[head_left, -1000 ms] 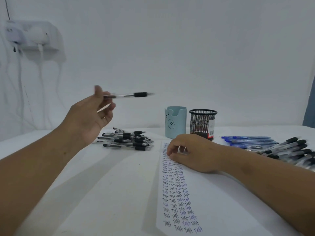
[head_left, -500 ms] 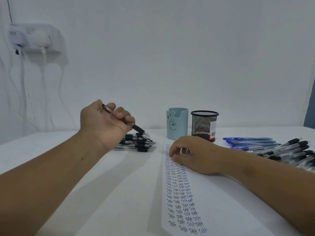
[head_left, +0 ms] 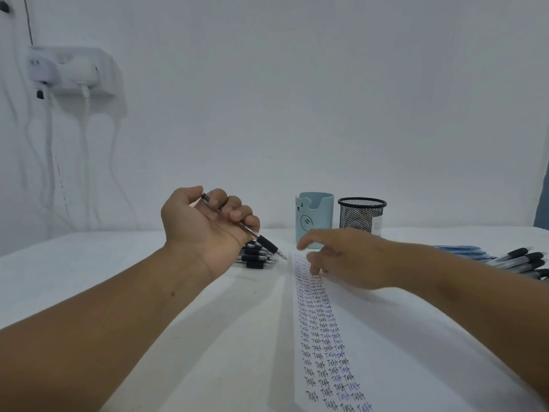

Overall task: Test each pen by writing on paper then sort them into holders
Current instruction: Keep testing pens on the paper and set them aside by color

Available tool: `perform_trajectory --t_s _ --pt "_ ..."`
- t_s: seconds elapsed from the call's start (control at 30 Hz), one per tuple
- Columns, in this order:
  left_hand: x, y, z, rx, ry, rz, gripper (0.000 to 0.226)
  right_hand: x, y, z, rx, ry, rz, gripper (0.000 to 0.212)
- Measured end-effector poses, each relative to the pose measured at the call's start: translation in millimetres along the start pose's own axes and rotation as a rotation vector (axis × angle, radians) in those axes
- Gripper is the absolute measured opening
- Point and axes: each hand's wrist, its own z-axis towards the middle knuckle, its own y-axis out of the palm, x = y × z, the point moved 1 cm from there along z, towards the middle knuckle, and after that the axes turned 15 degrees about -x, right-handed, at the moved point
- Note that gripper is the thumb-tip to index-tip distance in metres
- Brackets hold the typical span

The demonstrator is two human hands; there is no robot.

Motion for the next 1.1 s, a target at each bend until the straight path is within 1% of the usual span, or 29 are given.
perform_trajectory --t_s 0.03,0.1,0.13,0.17,0.2,0.27,0.33,0.37,0.47,0.53,0.57,0.6,0.63,0.67,0.7,0.73,0.77,0.8,0.83,0.9,0.97,1.0,1.1 --pt "-2 0 0 0.012 -0.01 0.003 0.034 -4 -7 0 -0.042 0.011 -0.012 0.031" --pt "-7 -1 0 0.031 -0.018 0.001 0.037 -14 -18 -1 -0.132 0.035 -0.092 0.062" --pt "-9 -1 0 0.032 -0.022 -0.004 0.037 -20 -21 -1 -0.166 0.043 -0.125 0.072" --pt "-12 -1 -1 0.028 -0.025 -0.011 0.038 -25 -24 0 -0.179 0.05 -0.149 0.075" --pt "-14 0 -3 0.023 -0.025 -0.02 0.039 -30 -24 1 -0.176 0.051 -0.162 0.07" --pt "-19 0 -3 0.006 -0.025 -0.052 0.041 -34 -22 6 -0.129 0.015 -0.204 0.05" --pt "-19 2 -3 -0.02 -0.024 -0.049 0.04 -33 -17 11 -0.016 -0.076 -0.27 0.033" --pt "-19 1 -2 -0.028 -0.034 -0.014 0.04 -30 -13 13 0.054 -0.126 -0.283 0.03" --pt "-17 -5 2 -0.022 -0.099 0.231 0.037 -13 -7 20 0.251 -0.238 -0.323 0.034" --pt "-19 -13 4 0.016 -0.146 0.476 0.042 0 -7 21 0.299 -0.208 -0.292 0.039" --pt "-20 -17 5 0.026 -0.175 0.634 0.045 7 -7 21 0.317 -0.169 -0.247 0.043" --pt "-21 -21 4 0.0 -0.201 0.83 0.043 14 -7 20 0.342 -0.125 -0.188 0.045" --pt "-22 -26 4 -0.074 -0.22 1.082 0.035 20 -6 19 0.362 -0.081 -0.115 0.045" --pt "-22 -32 3 -0.192 -0.226 1.357 0.029 26 -3 18 0.366 -0.047 -0.024 0.043" --pt "-23 -37 2 -0.326 -0.24 1.602 0.029 29 0 18 0.355 -0.04 0.106 0.036" --pt "-26 -41 1 -0.446 -0.257 1.784 0.036 30 5 18 0.336 -0.052 0.276 0.026" --pt "-27 -43 0 -0.518 -0.291 1.881 0.044 28 8 19 0.313 -0.068 0.458 0.015" --pt "-29 -43 0 -0.543 -0.323 1.908 0.048 26 10 20 0.293 -0.067 0.608 0.007" --pt "-30 -41 0 -0.559 -0.349 1.921 0.047 24 11 21 0.281 -0.064 0.706 0.004" --pt "-33 -37 -1 -0.583 -0.384 1.951 0.036 22 11 25 0.253 -0.066 0.8 0.009" --pt "-32 -34 -1 -0.563 -0.395 1.97 0.024 20 12 27 0.219 -0.073 0.824 0.019" --pt "-32 -35 -1 -0.563 -0.397 1.974 0.022 19 12 27 0.215 -0.07 0.823 0.025" --pt "-33 -40 -1 -0.572 -0.429 1.965 0.031 18 15 27 0.261 -0.077 0.73 0.036"
